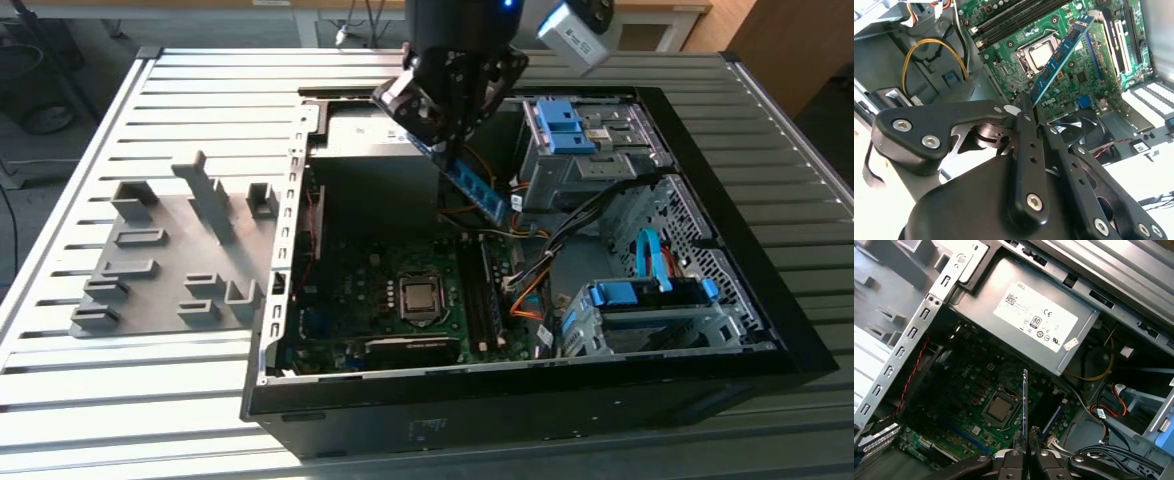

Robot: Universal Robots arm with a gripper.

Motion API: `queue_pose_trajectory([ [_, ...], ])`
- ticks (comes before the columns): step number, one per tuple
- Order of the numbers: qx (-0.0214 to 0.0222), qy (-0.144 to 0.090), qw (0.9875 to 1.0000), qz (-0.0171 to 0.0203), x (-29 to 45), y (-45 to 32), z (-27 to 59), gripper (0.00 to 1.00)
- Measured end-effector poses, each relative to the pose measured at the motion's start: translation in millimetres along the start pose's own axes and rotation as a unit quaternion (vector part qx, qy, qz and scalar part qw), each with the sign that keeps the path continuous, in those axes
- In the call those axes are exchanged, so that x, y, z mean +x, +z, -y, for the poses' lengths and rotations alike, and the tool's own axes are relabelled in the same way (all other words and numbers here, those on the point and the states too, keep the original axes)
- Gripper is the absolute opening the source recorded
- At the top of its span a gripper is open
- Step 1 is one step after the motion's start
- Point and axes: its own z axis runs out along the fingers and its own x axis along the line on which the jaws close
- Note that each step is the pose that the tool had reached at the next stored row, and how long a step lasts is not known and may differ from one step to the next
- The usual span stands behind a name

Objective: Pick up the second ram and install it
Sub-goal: 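Insert the second ram into the second slot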

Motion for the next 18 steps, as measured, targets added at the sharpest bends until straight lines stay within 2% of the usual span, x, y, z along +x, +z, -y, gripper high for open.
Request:
queue_pose_trajectory([
  [11,-0.0001,0.008,1.0,0.0,0.0,0.2,0.0,0.14],
  [15,-0.0001,0.029,0.9996,-0.0001,0.0,0.6,0.0,0.14],
  [18,-0.0002,0.054,0.9986,-0.0001,0.0,1.0,0.0,0.14],
])
